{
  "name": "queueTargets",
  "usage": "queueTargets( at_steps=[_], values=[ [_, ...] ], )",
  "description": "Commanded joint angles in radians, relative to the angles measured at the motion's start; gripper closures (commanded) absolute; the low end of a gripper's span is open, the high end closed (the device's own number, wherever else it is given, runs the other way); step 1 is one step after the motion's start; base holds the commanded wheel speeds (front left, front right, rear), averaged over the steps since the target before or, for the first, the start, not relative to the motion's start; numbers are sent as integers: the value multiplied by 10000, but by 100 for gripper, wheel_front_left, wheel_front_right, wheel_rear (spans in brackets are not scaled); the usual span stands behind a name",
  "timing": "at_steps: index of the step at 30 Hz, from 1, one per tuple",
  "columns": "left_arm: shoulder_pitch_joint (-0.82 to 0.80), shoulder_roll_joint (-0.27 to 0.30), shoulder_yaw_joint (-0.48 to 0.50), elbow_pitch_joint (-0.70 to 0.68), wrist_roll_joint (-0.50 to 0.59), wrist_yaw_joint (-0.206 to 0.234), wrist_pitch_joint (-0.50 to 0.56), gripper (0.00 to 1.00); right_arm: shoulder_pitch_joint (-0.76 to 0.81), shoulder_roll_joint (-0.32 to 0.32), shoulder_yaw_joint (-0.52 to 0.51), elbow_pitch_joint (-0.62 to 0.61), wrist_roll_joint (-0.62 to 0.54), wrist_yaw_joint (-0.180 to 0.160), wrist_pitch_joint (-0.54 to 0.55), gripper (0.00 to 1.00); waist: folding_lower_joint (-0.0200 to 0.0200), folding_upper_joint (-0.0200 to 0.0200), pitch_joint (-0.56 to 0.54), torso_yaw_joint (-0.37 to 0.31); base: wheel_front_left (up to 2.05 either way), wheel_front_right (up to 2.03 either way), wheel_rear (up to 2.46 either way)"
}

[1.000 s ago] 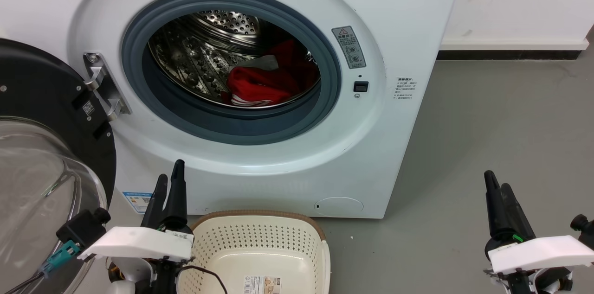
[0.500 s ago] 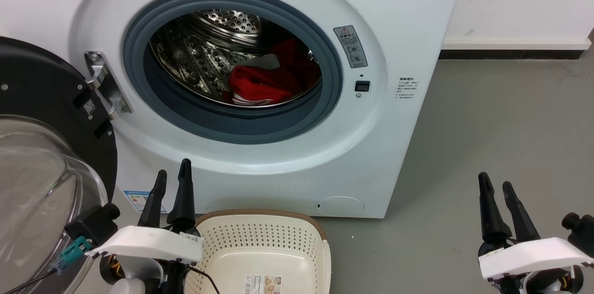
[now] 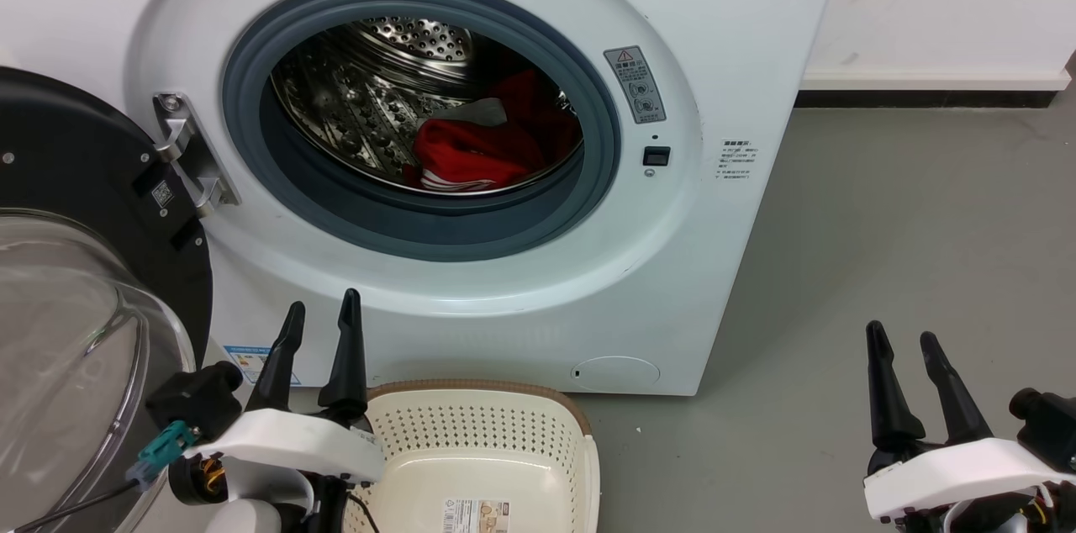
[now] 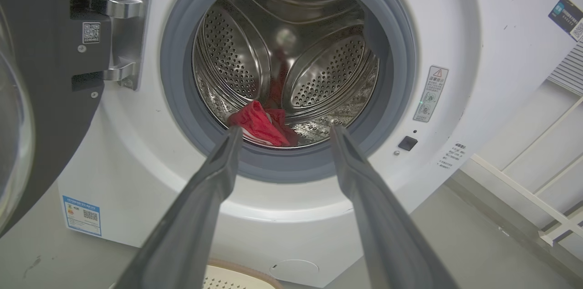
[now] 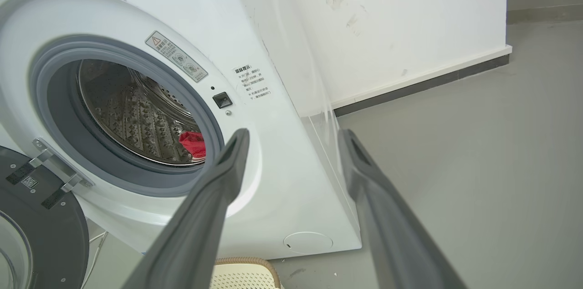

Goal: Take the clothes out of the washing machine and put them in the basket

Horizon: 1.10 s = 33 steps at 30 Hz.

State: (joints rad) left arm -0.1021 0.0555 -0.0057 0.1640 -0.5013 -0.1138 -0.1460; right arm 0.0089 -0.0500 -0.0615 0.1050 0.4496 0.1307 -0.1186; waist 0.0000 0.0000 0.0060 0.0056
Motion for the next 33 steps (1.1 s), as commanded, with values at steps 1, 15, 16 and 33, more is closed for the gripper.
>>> queueTargets(
  at_steps=[1,15,16,33],
  values=[
    [-173,96,-60,-24,388,50,-120,0,42,-11,-23,-137,-339,1,-86,0,0,0,-4,-13,0,0,0],
    [-220,204,-166,89,1776,266,-442,0,172,-10,-51,-236,-1612,1,-231,0,0,0,-24,-52,0,0,0],
    [-233,218,-176,89,1874,278,-468,0,183,-10,-52,-227,-1696,1,-246,0,0,0,-23,-51,0,0,0],
    [-274,340,-356,288,3292,438,-824,0,329,-8,-120,-381,-3101,-1,-397,0,0,0,-39,-54,0,0,0]
  ],
)
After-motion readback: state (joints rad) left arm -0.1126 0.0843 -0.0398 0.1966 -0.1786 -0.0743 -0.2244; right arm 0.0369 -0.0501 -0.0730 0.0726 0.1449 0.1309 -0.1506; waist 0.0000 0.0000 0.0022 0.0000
